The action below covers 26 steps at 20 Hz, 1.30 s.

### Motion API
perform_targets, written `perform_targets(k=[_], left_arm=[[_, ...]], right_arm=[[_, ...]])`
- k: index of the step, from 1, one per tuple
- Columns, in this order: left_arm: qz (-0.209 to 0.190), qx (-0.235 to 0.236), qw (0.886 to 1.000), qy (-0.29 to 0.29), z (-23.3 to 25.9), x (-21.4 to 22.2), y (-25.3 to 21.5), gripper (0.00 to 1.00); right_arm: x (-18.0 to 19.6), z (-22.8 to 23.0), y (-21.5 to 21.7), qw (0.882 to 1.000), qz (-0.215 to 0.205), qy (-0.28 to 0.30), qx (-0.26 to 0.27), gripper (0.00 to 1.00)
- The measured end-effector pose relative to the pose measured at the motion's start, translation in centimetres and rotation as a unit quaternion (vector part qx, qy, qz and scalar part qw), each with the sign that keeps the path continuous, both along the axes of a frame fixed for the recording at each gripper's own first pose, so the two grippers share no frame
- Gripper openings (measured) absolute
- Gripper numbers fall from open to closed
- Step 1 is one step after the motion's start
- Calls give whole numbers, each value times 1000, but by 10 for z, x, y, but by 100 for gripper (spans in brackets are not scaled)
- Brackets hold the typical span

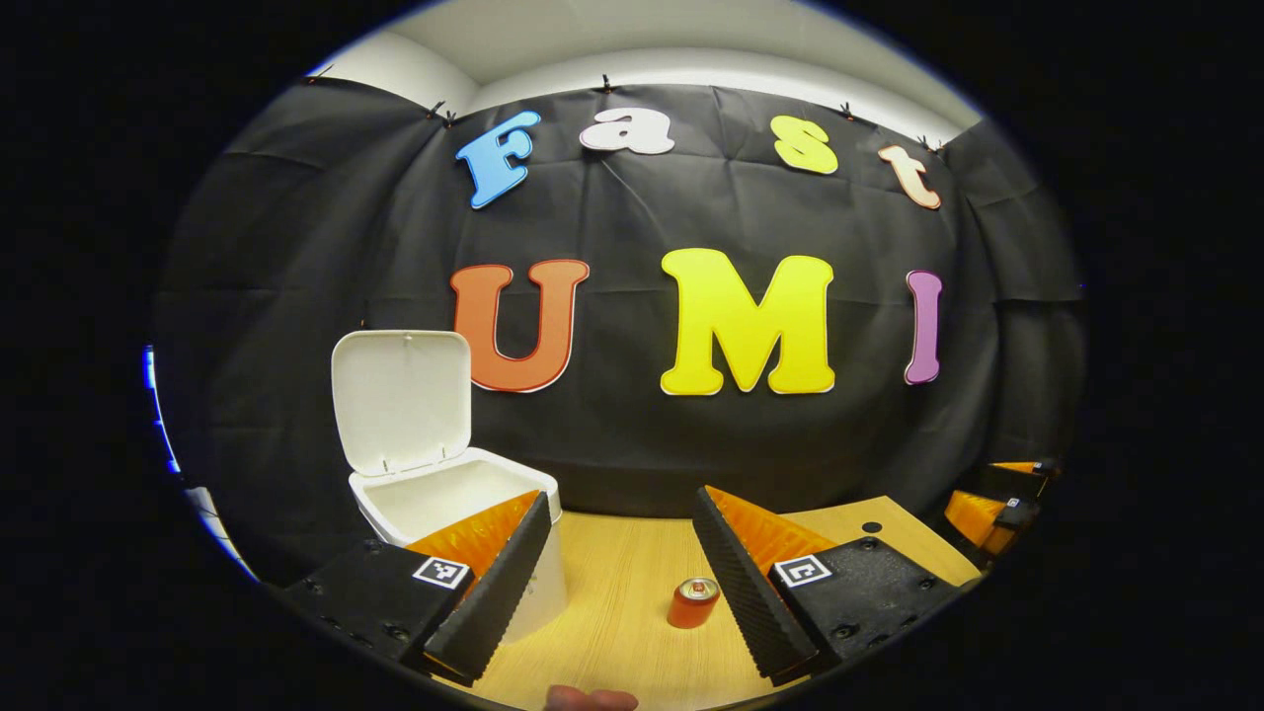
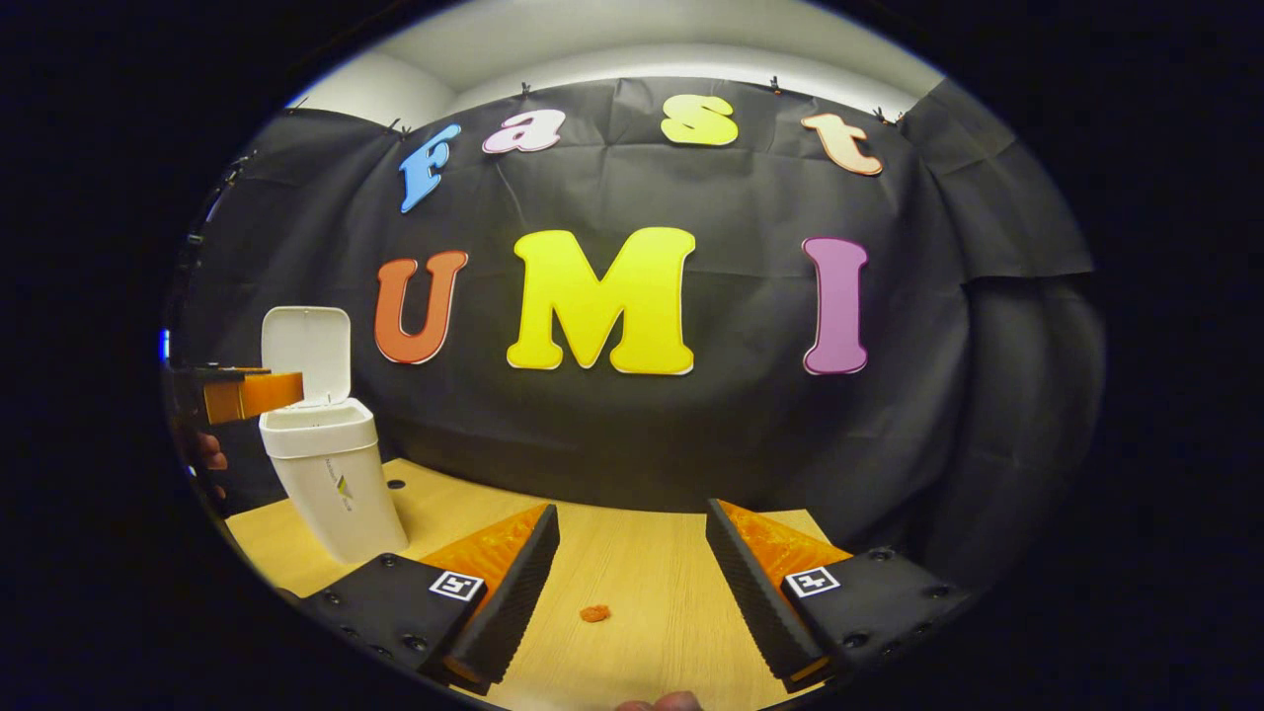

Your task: Press the lid of the desktop garbage bin to open it, pick up the crumpled paper on the desktop and throw it into the bin, then pick up the pop can on the desktop and drop it into the bin, and finally close the garbage bin lid.

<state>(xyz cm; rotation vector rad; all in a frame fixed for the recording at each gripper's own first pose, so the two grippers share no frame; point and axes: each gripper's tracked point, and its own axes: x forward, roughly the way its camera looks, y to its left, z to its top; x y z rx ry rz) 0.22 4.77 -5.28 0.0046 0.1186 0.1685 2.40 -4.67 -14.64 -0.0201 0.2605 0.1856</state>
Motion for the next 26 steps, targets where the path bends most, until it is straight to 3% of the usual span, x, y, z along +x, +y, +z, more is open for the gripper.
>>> perform_targets(k=[12,20,26], left_arm=[[22,12,999,39,-13,-22,0,96],[65,17,996,59,-15,-48,17,96],[106,14,991,75,-19,-69,29,96]], right_arm=[[31,-142,32,990,76,113,-27,95],[61,-241,40,974,87,205,-50,95],[72,-292,46,962,94,246,-64,95]])
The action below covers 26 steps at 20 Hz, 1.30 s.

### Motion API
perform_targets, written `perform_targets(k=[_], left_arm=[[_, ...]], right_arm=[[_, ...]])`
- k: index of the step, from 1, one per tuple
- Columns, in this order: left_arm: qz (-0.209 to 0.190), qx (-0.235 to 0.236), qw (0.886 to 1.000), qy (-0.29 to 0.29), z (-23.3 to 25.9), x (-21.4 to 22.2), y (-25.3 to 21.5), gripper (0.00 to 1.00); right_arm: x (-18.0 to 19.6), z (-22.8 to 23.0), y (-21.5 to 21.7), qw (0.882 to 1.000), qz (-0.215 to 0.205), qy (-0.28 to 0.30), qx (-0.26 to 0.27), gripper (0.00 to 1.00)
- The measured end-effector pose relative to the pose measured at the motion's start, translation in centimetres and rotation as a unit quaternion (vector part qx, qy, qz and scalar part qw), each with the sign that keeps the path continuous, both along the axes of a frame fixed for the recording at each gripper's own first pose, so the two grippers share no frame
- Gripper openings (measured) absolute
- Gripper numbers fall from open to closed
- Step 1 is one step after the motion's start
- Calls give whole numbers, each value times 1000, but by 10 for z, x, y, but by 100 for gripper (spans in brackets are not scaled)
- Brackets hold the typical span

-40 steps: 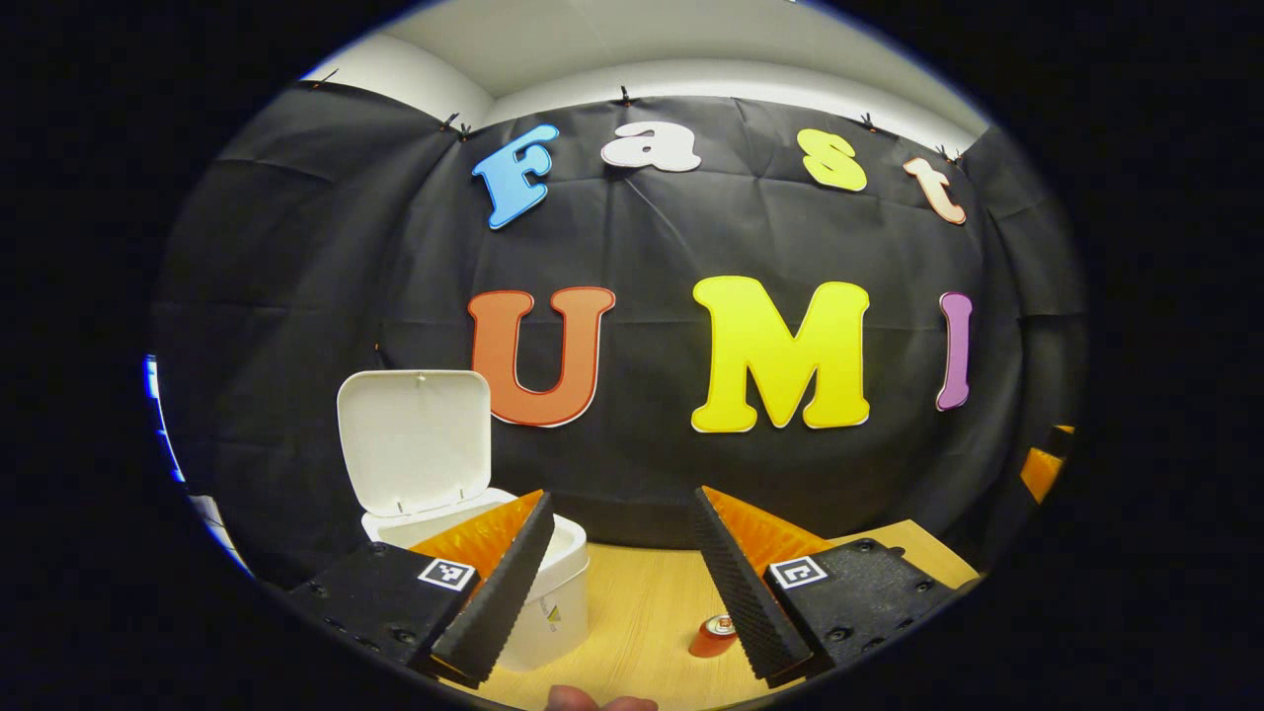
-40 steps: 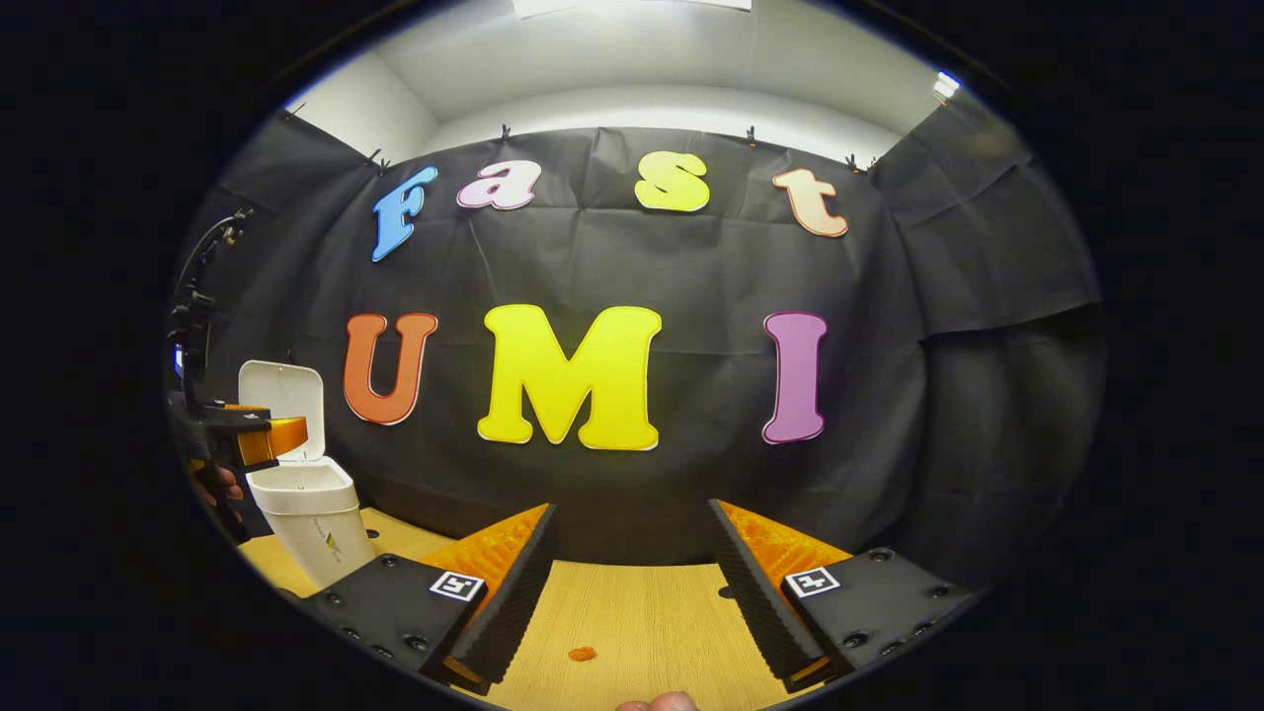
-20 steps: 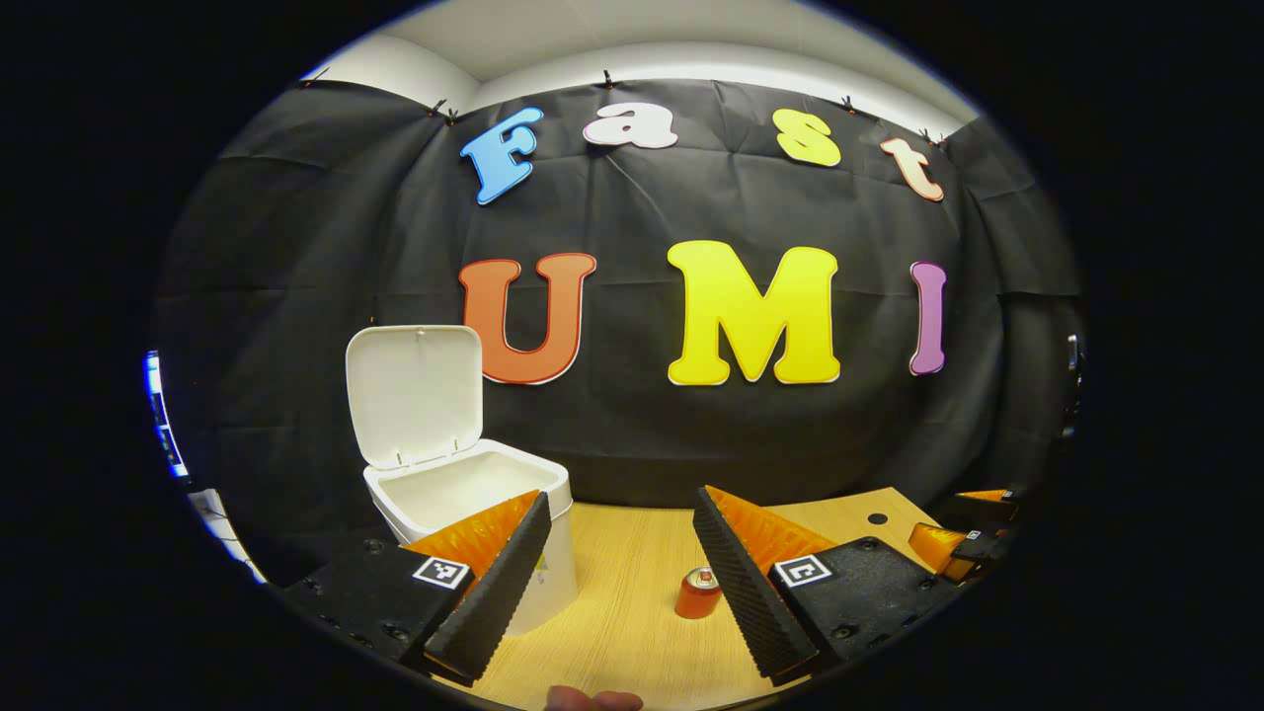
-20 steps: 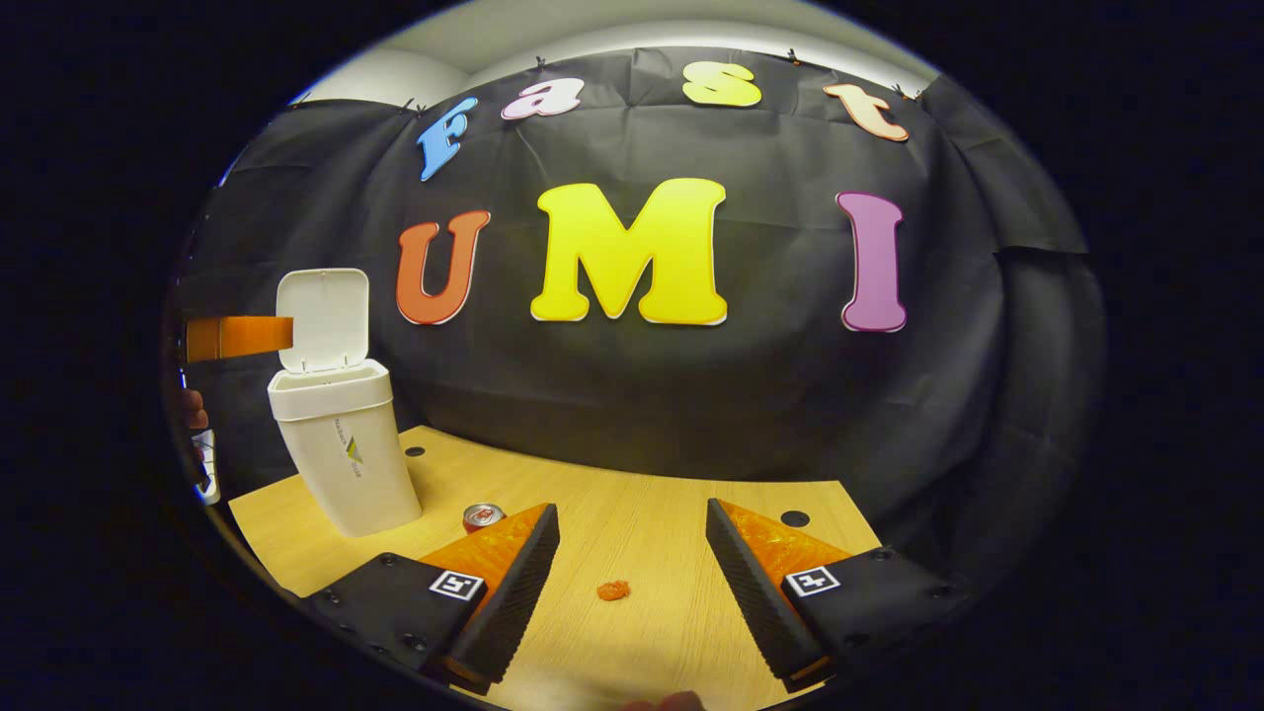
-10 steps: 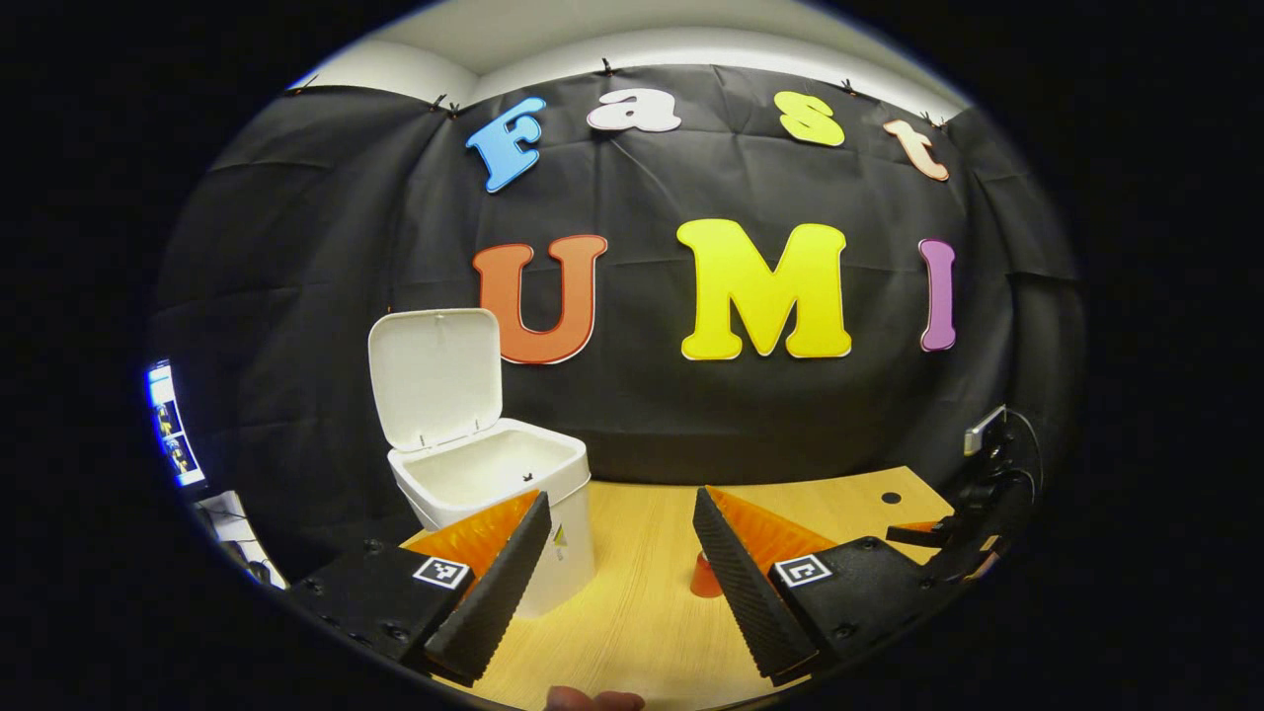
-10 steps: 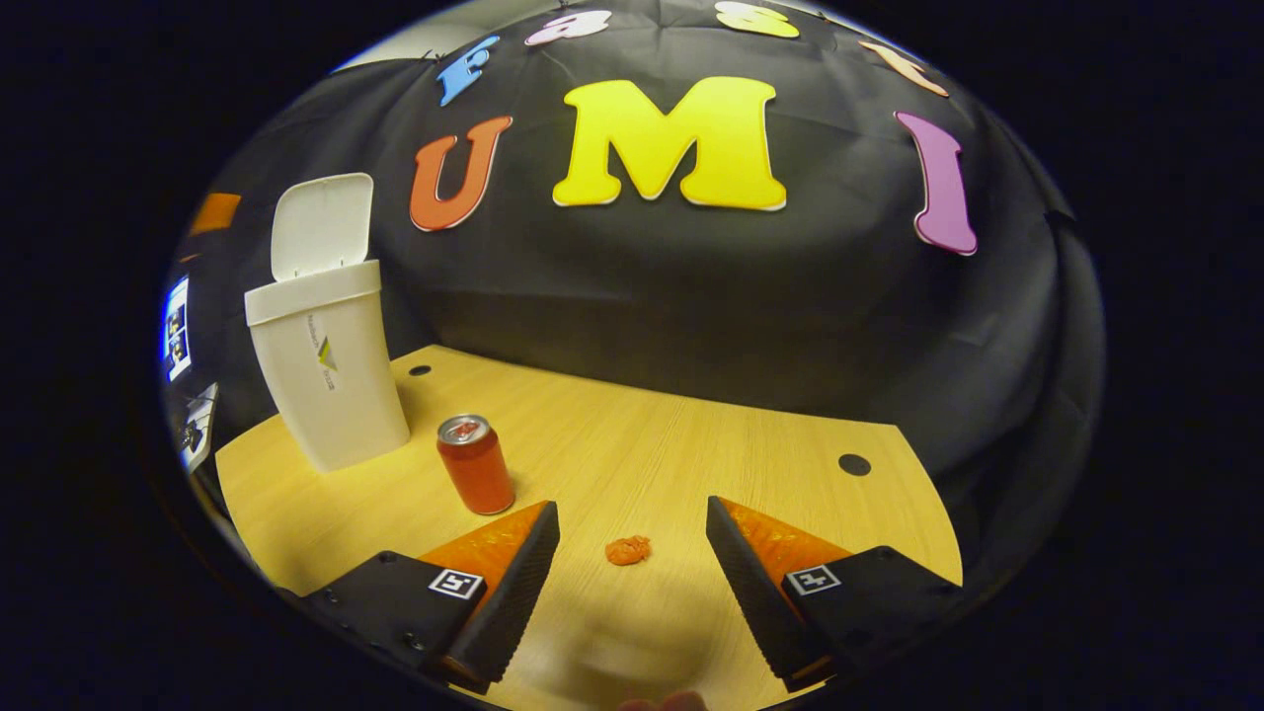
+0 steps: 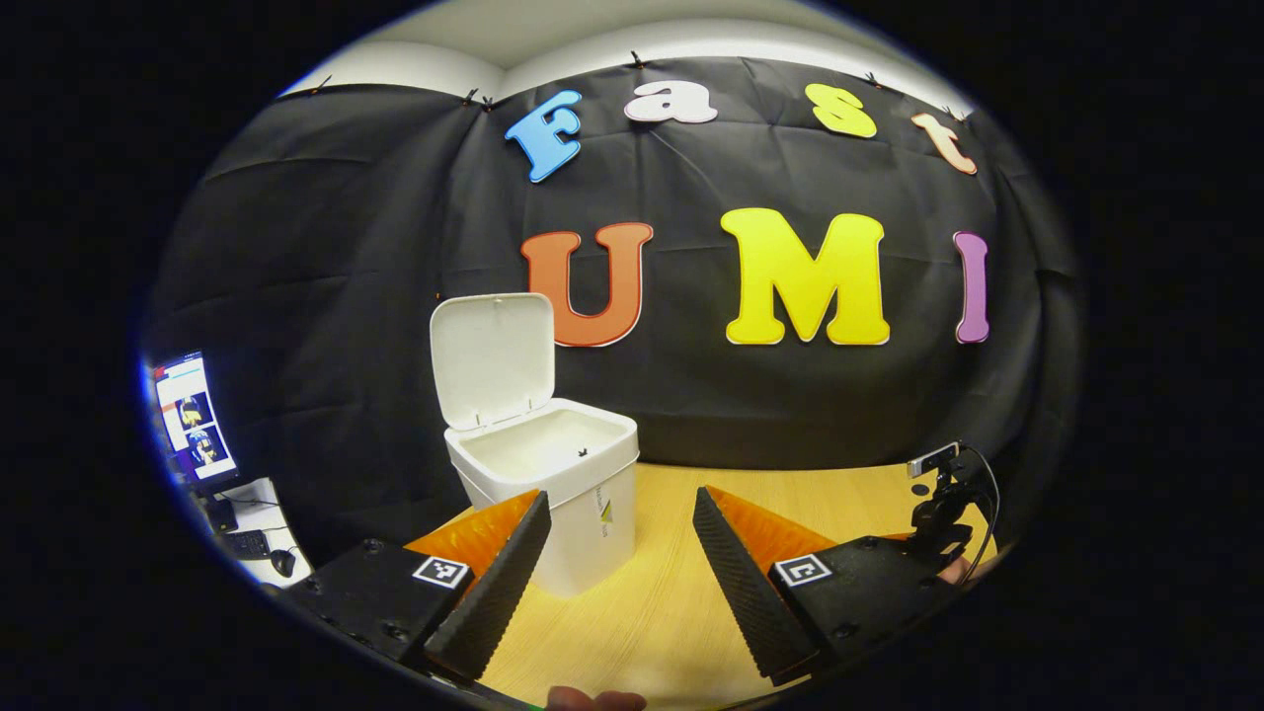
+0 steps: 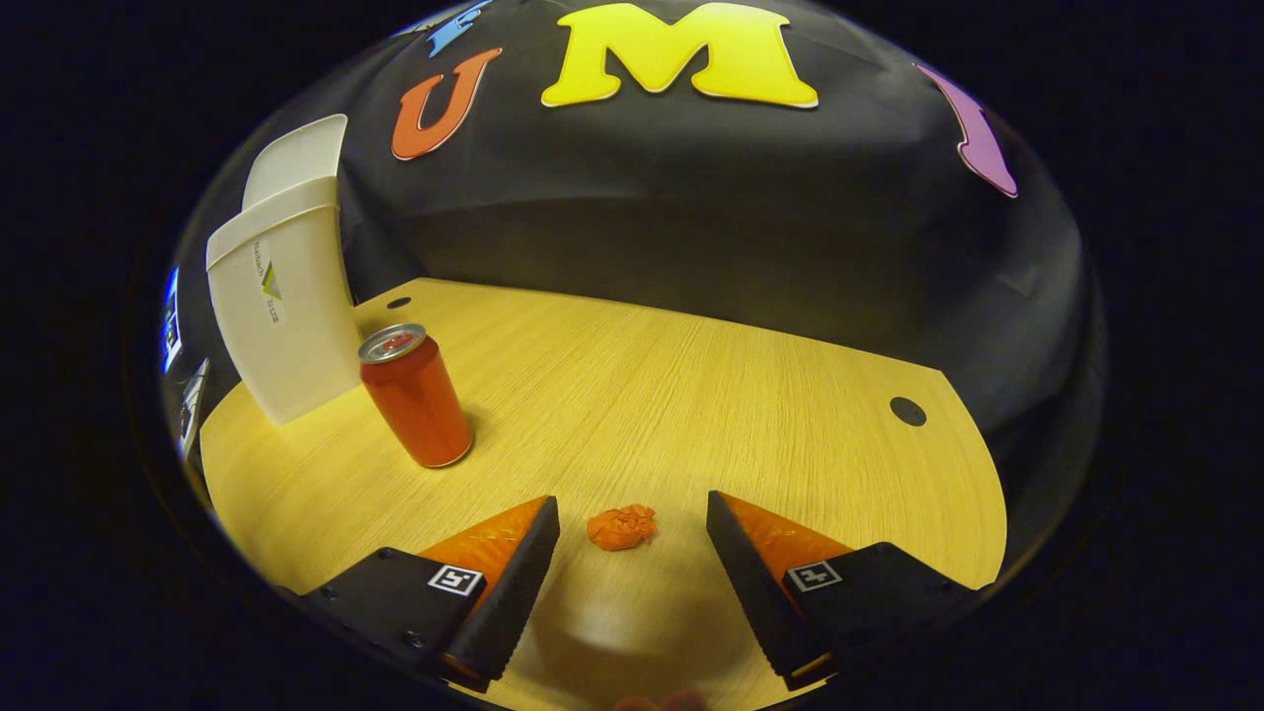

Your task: Press the lid of the desktop garbage bin to open it, pick up the crumpled paper on the desktop and throw it into the bin, then pick up the pop can on the desktop and drop it into the bin, and finally close the garbage bin lid.

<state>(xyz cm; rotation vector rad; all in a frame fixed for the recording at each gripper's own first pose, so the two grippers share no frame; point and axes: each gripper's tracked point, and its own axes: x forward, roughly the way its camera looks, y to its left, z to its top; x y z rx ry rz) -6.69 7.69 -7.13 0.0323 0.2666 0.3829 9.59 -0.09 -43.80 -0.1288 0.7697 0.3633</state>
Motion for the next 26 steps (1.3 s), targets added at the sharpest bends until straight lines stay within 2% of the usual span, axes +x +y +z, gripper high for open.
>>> perform_targets(k=[8,12,17,19,21,23,25,26], left_arm=[[31,12,999,11,1,-25,4,96],[41,21,999,9,5,-32,6,96],[45,29,999,8,11,-35,5,96],[45,32,998,9,12,-35,3,96],[44,34,998,9,13,-36,1,96],[41,35,999,8,16,-34,-2,96],[35,46,998,5,20,-32,-5,96],[32,50,998,3,23,-31,-7,96]], right_arm=[[5,-21,12,1000,5,12,-4,95],[-3,-31,12,999,-8,42,7,95],[1,-33,12,999,-9,37,13,94],[2,-33,12,999,-13,37,14,85],[0,-33,13,999,-14,39,15,52],[0,-33,12,999,-13,40,12,54],[0,-33,11,999,-19,42,16,23],[-1,-32,11,998,-23,47,20,23]])
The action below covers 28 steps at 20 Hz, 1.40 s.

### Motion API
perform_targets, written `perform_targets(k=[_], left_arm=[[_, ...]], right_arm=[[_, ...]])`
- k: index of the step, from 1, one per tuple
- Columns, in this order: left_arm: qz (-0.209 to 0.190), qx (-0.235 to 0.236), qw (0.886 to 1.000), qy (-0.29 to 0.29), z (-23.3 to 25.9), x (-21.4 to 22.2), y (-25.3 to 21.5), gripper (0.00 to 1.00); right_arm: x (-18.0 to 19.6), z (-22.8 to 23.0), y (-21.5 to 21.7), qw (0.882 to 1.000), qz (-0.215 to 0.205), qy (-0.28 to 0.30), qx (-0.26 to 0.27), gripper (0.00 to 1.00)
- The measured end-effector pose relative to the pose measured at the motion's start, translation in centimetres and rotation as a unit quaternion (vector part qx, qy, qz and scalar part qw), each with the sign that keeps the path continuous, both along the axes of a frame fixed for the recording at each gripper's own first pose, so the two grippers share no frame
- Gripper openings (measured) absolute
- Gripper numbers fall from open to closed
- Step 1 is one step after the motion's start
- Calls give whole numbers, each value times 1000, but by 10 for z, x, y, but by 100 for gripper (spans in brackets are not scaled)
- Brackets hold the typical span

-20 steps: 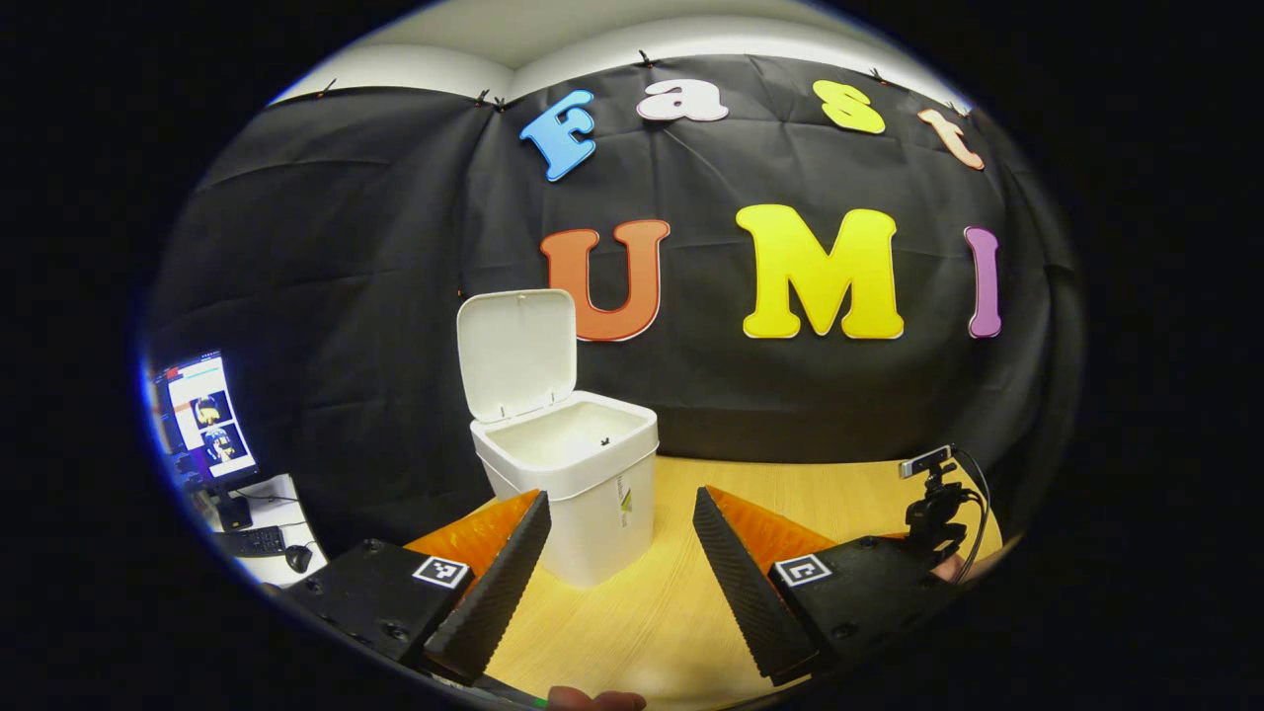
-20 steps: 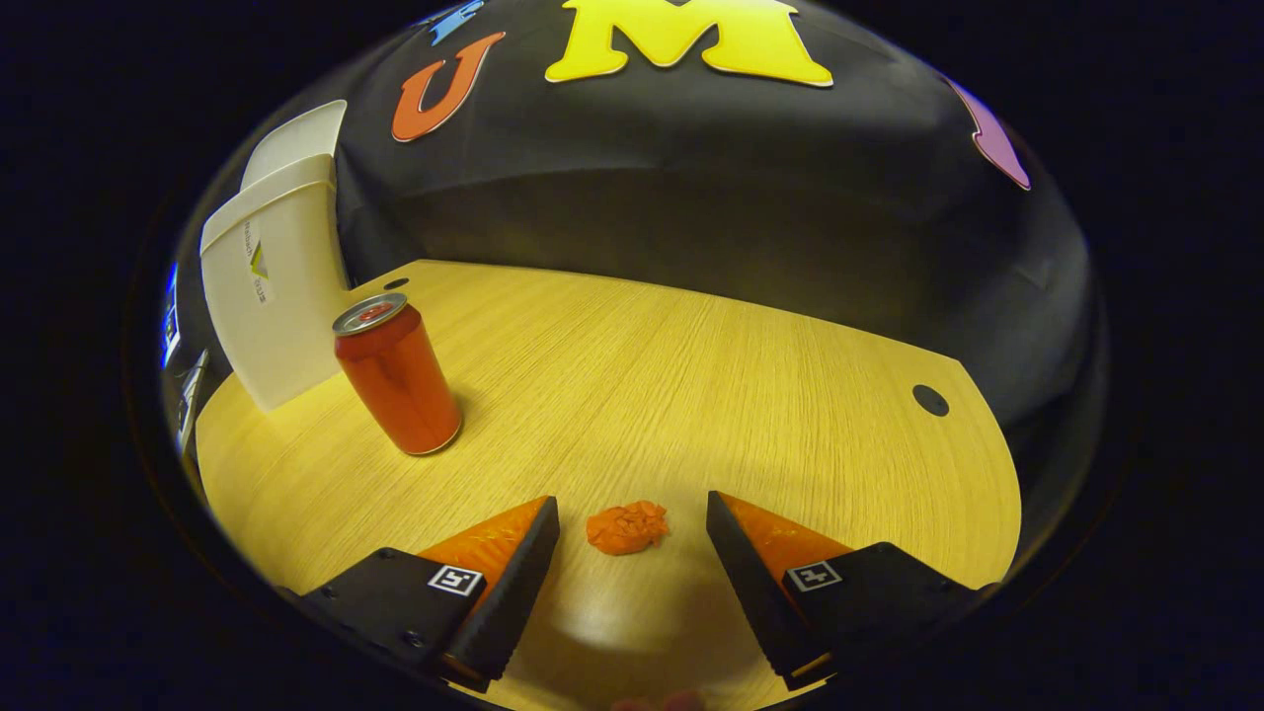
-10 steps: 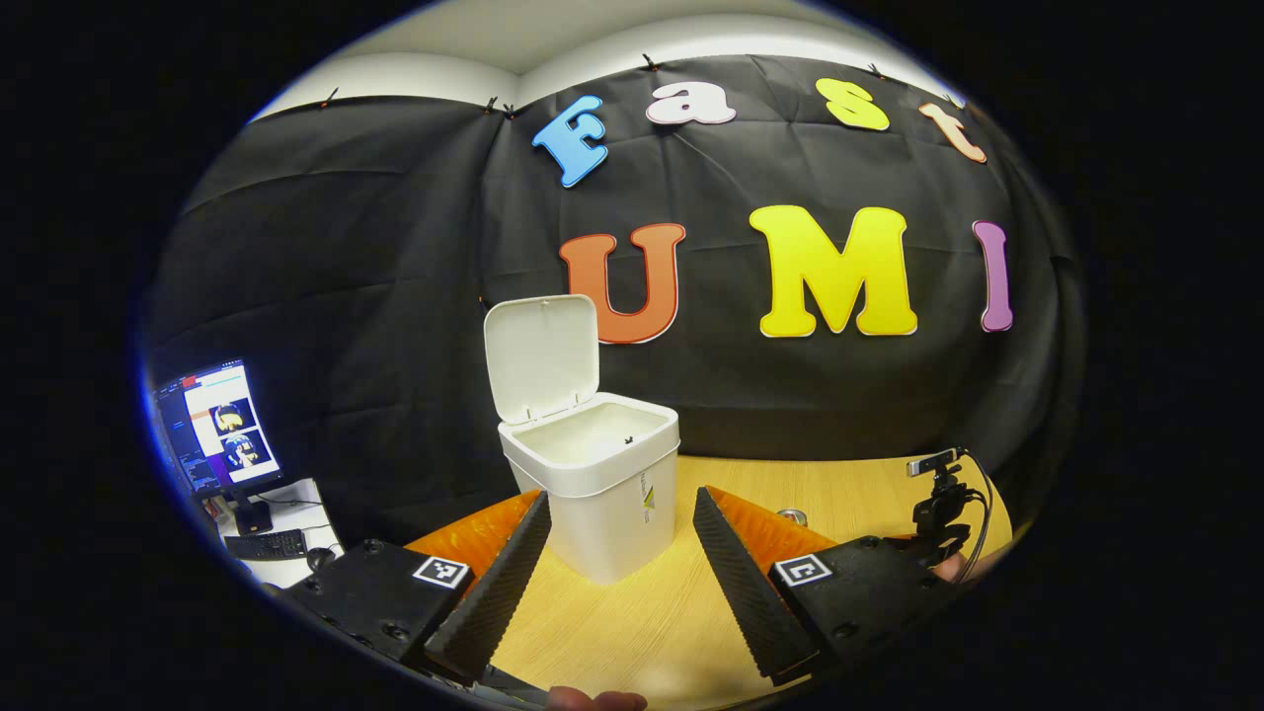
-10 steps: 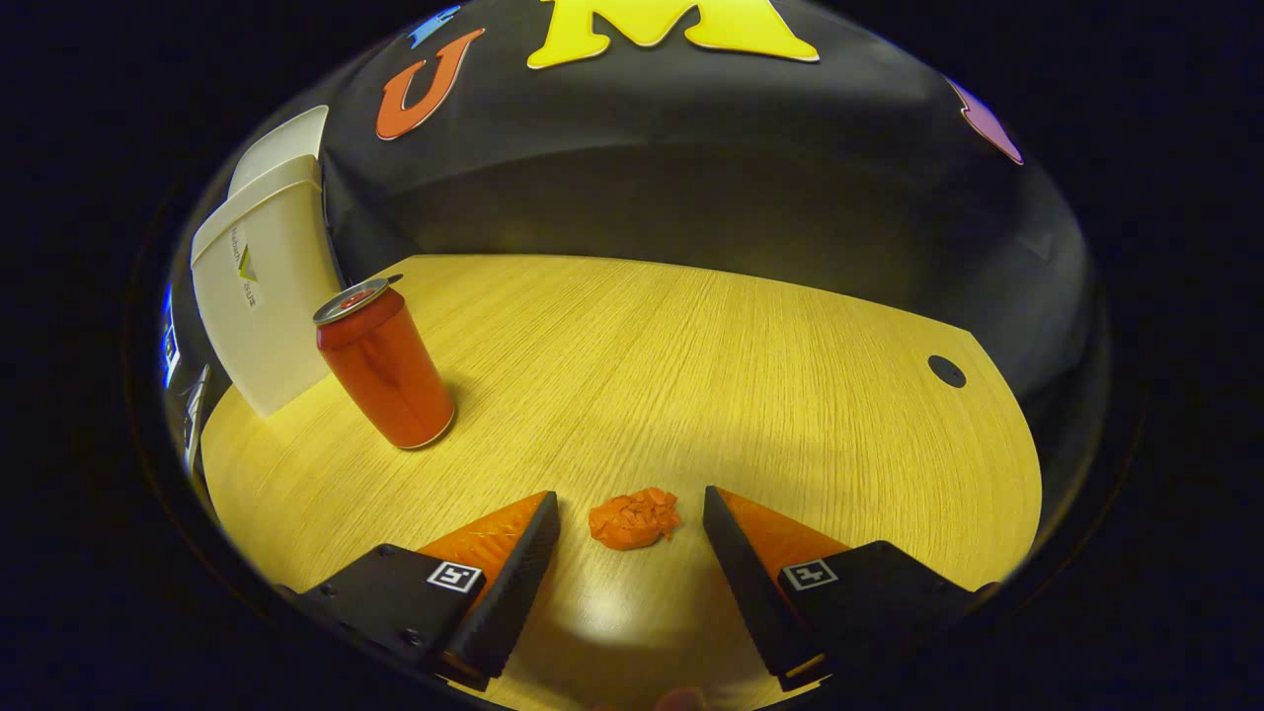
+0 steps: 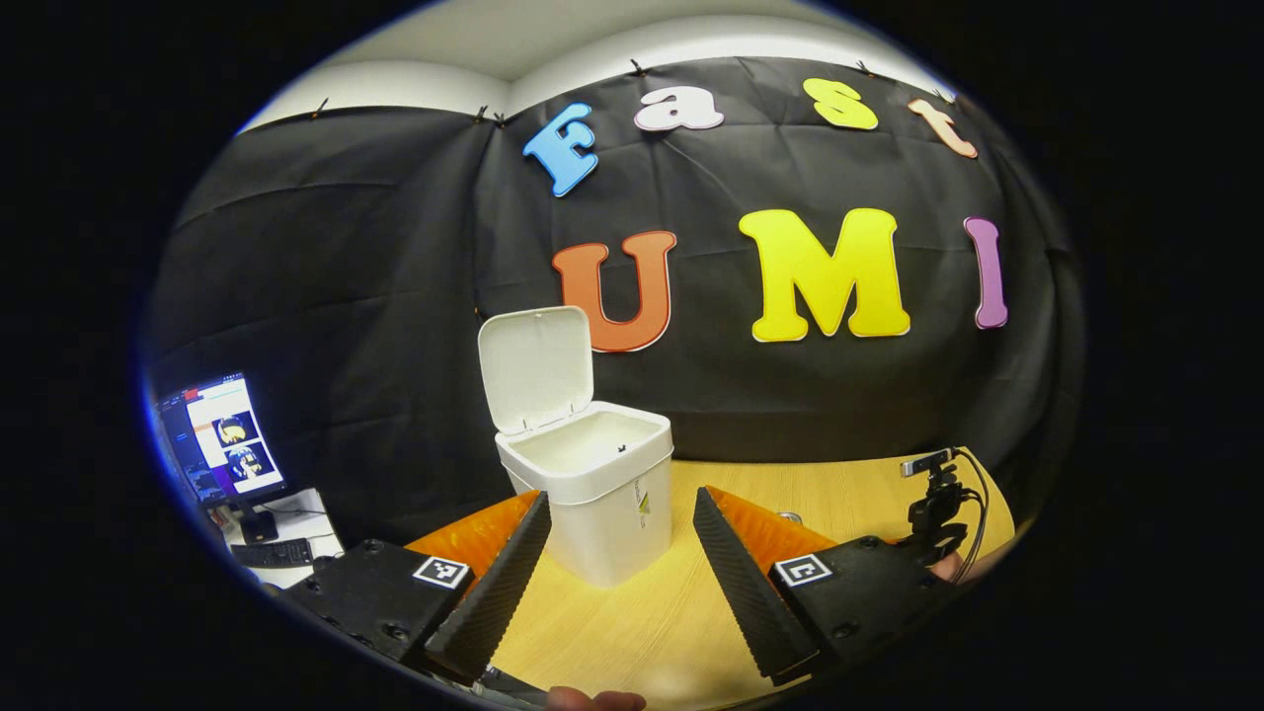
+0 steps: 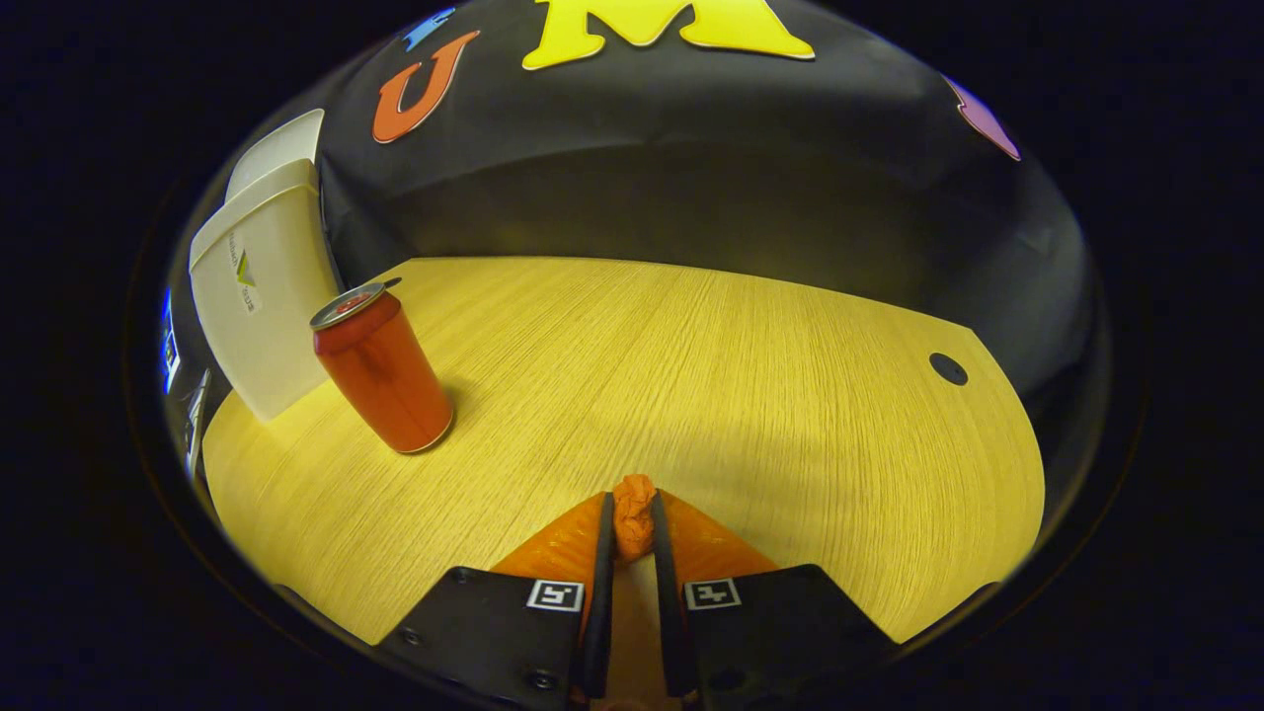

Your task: Press the lid of the desktop garbage bin to open it, pick up the crumpled paper on the desktop and throw it into the bin, then pick up the pop can on the desktop and drop it into the bin, and finally close the garbage bin lid.

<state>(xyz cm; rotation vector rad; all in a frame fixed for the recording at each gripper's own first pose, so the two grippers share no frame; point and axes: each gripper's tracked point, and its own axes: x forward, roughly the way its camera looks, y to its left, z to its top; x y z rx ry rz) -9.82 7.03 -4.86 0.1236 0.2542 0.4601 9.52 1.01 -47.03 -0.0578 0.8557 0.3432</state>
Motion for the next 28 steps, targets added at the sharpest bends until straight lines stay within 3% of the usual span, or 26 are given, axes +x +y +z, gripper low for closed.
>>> perform_targets(k=[4,9,20,21,22,28], left_arm=[[-11,-2,1000,-3,0,0,-6,96],[-27,-13,999,-13,-1,0,-8,96],[-51,-44,997,-41,-4,0,14,96],[-53,-44,997,-43,-5,1,17,100],[-55,-43,997,-44,-5,1,21,96],[-49,-56,996,-46,-17,-10,48,96]], right_arm=[[-10,15,-6,1000,-18,14,21,23],[-18,65,-5,998,-34,-8,44,22],[-29,226,30,992,2,-96,79,22],[-30,239,35,991,6,-102,83,22],[-31,252,40,991,10,-107,86,22],[-29,308,83,985,44,-138,96,22]])
